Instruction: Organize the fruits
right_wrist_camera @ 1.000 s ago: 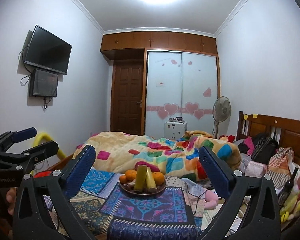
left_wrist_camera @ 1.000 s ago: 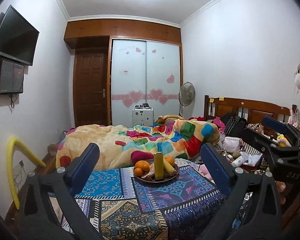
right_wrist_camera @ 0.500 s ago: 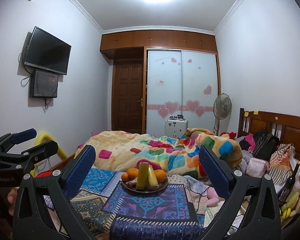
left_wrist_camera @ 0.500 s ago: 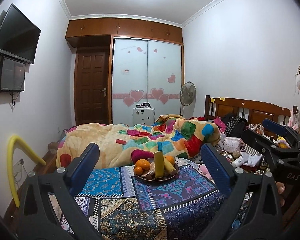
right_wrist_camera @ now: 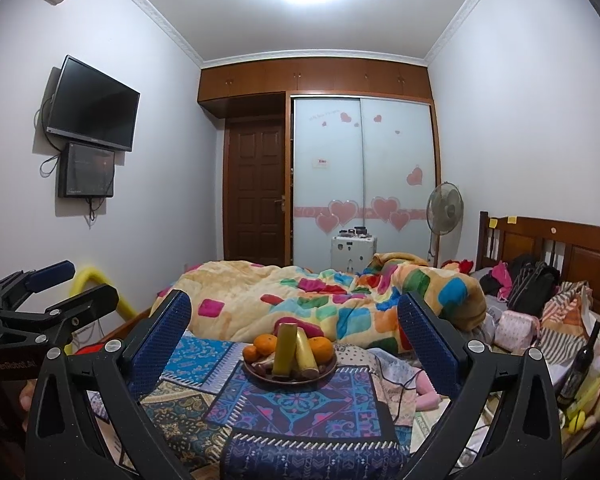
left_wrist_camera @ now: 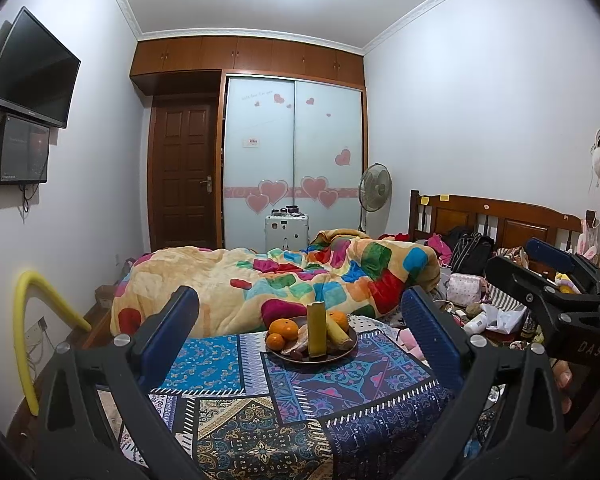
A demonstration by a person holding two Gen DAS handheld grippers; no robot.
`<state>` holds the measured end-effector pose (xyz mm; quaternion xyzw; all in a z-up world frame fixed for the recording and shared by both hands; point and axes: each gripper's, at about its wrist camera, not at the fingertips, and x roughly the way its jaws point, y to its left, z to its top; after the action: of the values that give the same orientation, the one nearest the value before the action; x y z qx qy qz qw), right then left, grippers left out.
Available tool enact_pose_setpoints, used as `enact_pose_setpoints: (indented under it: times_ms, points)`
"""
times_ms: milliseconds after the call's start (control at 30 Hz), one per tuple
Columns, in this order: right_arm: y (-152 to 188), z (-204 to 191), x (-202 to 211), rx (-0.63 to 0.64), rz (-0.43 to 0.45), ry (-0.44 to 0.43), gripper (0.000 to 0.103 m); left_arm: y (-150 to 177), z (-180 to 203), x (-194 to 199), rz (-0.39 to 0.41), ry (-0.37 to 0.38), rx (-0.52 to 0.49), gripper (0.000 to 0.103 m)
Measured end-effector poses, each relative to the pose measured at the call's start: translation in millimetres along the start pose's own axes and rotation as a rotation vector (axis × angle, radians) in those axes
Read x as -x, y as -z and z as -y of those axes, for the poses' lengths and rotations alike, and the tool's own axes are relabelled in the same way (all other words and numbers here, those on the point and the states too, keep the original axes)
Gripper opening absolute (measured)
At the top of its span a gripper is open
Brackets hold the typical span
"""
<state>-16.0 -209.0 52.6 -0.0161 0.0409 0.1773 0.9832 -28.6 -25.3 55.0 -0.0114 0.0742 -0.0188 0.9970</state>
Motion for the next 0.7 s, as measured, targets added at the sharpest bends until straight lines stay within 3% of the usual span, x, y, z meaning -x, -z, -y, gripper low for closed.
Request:
enact_pose_setpoints:
  times_ms: [700]
  points:
    - [1.0,1.8,3.1,-0.009,-0.003,-0.001,0.103,1.9,1.3,-3.6,-0.001,0.0,-0.001,0.103]
